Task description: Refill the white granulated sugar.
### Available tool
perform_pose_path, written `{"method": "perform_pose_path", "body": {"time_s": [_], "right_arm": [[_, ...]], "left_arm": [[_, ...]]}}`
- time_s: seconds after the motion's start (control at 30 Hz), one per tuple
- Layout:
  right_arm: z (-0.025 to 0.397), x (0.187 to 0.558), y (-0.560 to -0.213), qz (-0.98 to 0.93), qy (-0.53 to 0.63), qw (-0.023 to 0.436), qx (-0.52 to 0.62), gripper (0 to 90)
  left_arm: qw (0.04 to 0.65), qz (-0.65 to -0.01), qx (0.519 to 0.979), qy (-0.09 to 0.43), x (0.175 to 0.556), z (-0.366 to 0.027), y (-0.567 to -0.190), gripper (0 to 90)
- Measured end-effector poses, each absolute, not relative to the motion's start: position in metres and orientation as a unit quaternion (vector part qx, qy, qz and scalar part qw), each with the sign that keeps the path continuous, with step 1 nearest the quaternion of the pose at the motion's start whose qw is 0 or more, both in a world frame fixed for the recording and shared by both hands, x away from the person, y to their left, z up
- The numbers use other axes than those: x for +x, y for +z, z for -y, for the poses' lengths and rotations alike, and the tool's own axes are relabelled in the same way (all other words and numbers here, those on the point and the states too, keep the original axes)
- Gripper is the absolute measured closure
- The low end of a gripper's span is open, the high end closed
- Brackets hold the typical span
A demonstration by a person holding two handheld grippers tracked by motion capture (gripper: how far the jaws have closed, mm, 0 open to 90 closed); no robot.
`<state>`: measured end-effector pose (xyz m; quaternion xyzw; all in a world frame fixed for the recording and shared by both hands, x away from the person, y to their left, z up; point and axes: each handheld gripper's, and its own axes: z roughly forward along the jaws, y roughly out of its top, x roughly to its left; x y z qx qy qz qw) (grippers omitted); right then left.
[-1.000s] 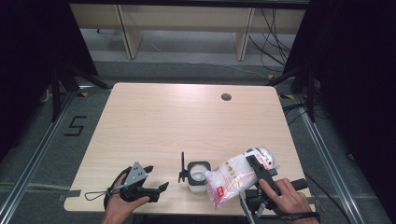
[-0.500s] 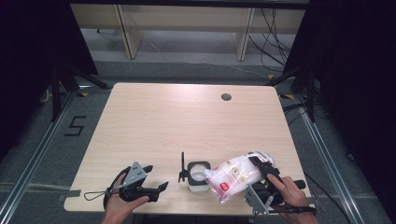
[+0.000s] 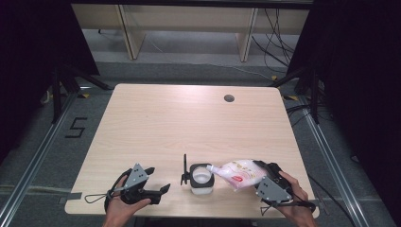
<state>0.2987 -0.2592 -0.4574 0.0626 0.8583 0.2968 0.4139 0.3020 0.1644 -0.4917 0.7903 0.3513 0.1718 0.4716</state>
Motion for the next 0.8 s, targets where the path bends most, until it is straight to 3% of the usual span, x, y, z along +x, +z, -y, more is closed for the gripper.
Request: {"method": "perform_pose_path", "body": {"time_s": [0.57,0.8], "right_arm": [[0.28,0.353,-0.486,-0.815,0.459,0.299,0.189,45.3],[0.29,0.355,-0.495,-0.801,0.472,0.284,0.233,45.6]], "left_arm": [[0.47,-0.353,0.791,0.172,0.302,-0.165,-0.492,17.1],[0.474,-0.345,0.792,0.173,0.302,-0.164,-0.491,17.1]]}}
